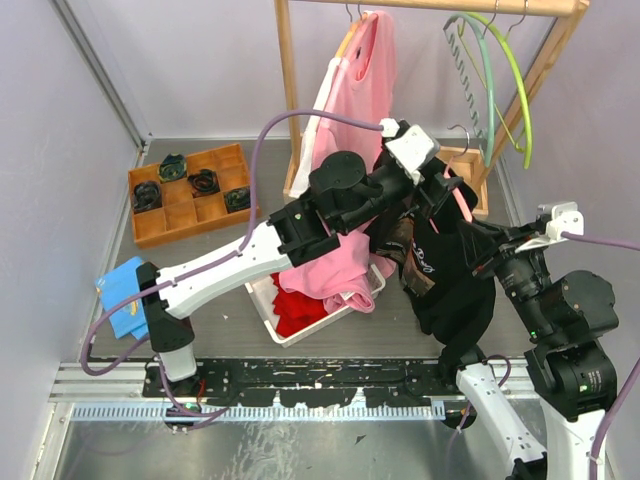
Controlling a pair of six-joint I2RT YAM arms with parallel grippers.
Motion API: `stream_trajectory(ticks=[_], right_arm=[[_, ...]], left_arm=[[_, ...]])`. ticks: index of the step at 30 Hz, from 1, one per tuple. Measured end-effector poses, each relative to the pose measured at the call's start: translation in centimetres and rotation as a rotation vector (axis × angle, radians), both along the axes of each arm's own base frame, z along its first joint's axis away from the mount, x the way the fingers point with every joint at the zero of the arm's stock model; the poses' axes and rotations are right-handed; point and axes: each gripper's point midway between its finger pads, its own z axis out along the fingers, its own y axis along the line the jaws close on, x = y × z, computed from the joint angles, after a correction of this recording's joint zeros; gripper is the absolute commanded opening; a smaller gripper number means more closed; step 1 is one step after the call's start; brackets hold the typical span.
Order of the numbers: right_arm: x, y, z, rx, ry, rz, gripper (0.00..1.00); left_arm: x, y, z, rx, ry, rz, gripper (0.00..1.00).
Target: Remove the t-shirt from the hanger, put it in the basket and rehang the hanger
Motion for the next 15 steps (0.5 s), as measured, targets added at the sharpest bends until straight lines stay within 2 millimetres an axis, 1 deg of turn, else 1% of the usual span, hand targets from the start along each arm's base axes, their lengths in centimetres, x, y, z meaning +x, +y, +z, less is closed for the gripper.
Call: stream_trajectory(ticks=[4, 8, 10, 12, 13, 15], right_arm=[[-0.2, 0.1, 0.0, 0.000, -0.002, 0.008, 0.01], [-0.3, 0.2, 0.0, 0.000, -0.004, 0.013, 0.01], [-0.3, 0.2, 0.0, 0.001, -0.003, 0.013, 0.01], [-0.3, 0.2, 0.0, 0.002, -0.003, 0.015, 0.01], [-0.3, 0.2, 0.0, 0.002, -0.003, 0.015, 0.01], [-0.3, 0.2, 0.0, 0.002, -0.003, 0.016, 0.01]], left_arm=[[0.7, -0.5, -0.7, 0.011, 0.018, 0.009, 0.76], [1.2, -0.5, -0.8, 0.008, 0.033, 0.019, 0.64], [1.5, -0.4, -0.5, 0.000, 0.040, 0.025, 0.55], [1.7, -0.3, -0.3, -0.007, 0.046, 0.028, 0.49], [1.7, -0.3, -0.4, -0.008, 0.048, 0.027, 0.47], [1.8, -0.3, -0.5, -0.007, 0.055, 0.027, 0.46]])
